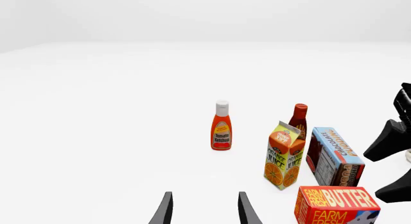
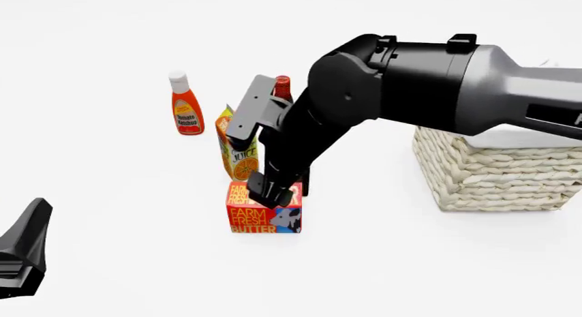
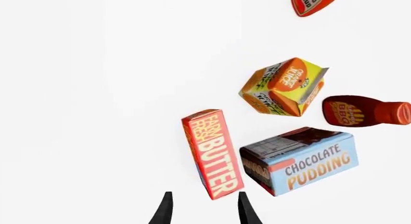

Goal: Pick the butter and place it in the basket.

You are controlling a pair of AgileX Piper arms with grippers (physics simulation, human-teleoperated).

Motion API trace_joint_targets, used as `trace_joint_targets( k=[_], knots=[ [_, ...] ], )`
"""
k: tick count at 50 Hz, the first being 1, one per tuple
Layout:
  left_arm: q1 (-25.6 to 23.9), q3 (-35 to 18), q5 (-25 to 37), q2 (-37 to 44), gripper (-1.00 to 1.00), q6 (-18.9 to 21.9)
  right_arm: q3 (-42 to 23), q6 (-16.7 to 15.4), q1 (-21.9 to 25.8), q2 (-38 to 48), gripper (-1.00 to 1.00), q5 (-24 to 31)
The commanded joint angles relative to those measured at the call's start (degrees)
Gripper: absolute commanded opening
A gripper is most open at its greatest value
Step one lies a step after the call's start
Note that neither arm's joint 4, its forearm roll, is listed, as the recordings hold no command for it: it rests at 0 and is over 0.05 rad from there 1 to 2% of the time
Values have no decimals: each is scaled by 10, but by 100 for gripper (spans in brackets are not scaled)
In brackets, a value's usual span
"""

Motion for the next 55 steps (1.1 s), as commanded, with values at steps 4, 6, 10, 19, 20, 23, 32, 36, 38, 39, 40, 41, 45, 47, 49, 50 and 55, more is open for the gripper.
trace_joint_targets(
  k=[4,6,10,19,20,23,32,36,38,39,40,41,45,47,49,50,55],
  knots=[
    [0,0,0,0,100,0,-4,6,5,15,100,-5],
    [0,0,0,0,100,0,-9,2,-1,21,100,-5],
    [0,0,0,0,100,0,-11,6,4,27,100,-6],
    [0,0,0,0,100,0,-17,0,-1,38,100,-6],
    [0,0,0,0,100,0,-18,-1,-2,39,100,-6],
    [0,0,0,0,100,0,-20,-5,-5,42,100,-5],
    [0,0,0,0,100,0,-24,-26,-18,53,100,-1],
    [0,0,0,0,100,0,-24,-26,-18,53,100,-1],
    [0,0,0,0,100,0,-29,-34,-20,58,100,3],
    [0,0,0,0,100,0,-30,-34,-20,58,100,3],
    [0,0,0,0,100,0,-30,-34,-20,58,100,3],
    [0,0,0,0,100,0,-32,-36,-20,60,100,6],
    [0,0,0,0,100,0,-35,-39,-20,66,100,7],
    [0,0,0,0,100,0,-37,-39,-19,68,100,8],
    [0,0,0,0,100,0,-39,-41,-19,70,100,10],
    [0,0,0,0,100,0,-41,-42,-19,71,100,11],
    [0,0,0,0,100,0,-43,-46,-17,73,100,13]
  ],
)
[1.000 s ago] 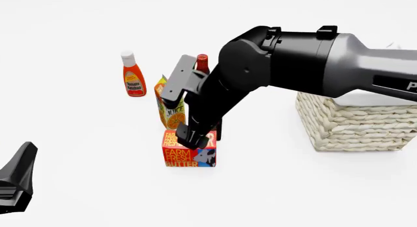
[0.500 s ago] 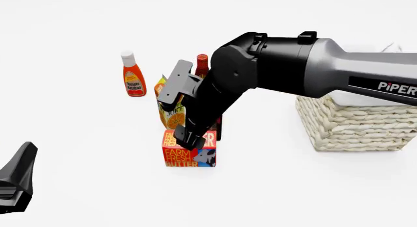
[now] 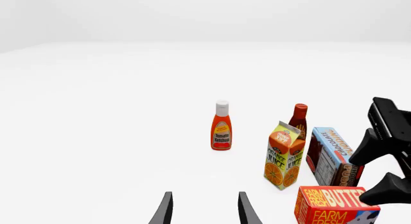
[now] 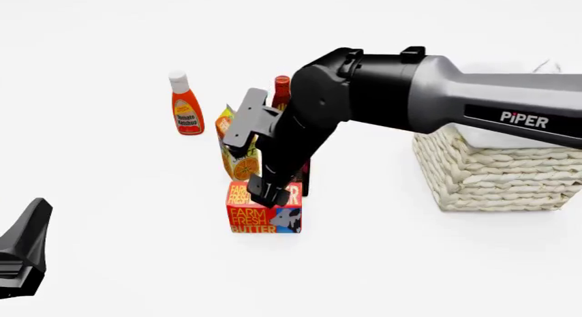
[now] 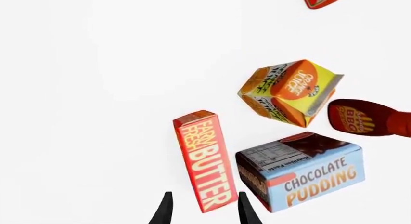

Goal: Pick the butter and place it in the basket.

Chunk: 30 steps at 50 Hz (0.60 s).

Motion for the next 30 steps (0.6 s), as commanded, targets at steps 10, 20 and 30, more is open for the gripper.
trace_joint_targets(
  k=[10,20,30],
  knots=[
    [0,0,0,0,100,0,-14,-21,-1,14,100,9],
    [0,0,0,0,100,0,-23,-25,2,18,100,14],
    [0,0,0,0,100,0,-28,-33,2,19,100,17]
  ],
)
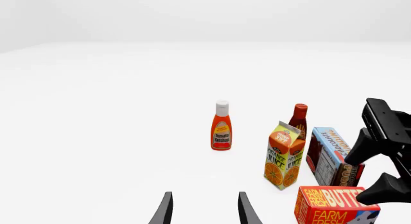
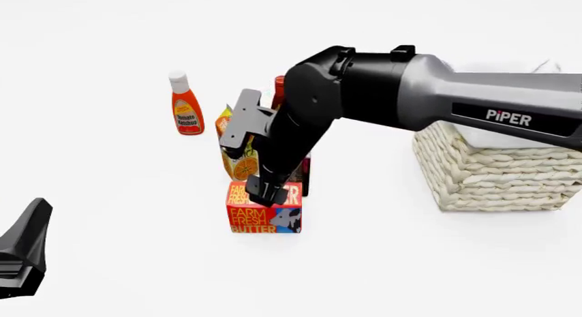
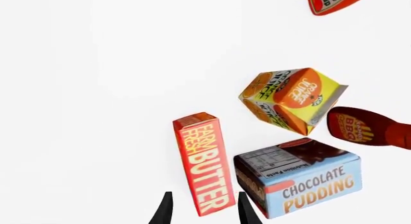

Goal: Pick the butter and place it in the basket.

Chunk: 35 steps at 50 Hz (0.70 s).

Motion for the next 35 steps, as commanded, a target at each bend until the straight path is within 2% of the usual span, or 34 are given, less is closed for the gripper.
trace_joint_targets(
  k=[1,35],
  knots=[
    [0,0,0,0,100,0,-6,-9,0,3,100,3],
    [0,0,0,0,100,0,-27,-13,15,5,100,15]
  ],
)
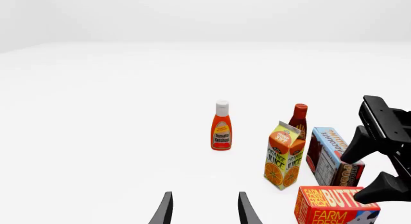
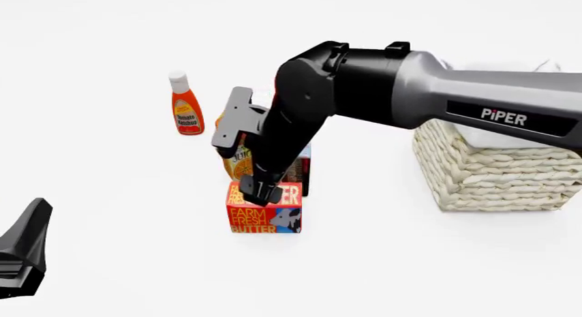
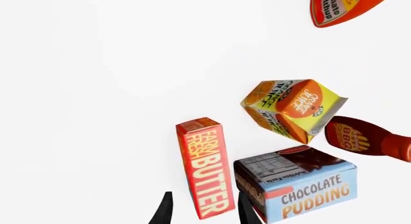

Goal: Pick the butter and place it in the basket.

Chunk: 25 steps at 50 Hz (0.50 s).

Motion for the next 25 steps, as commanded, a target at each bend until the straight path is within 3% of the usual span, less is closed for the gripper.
trace_joint_targets(
  k=[1,25],
  knots=[
    [0,0,0,0,100,0,-9,-1,6,-1,100,4],
    [0,0,0,0,100,0,-17,-15,5,-3,100,0]
  ],
)
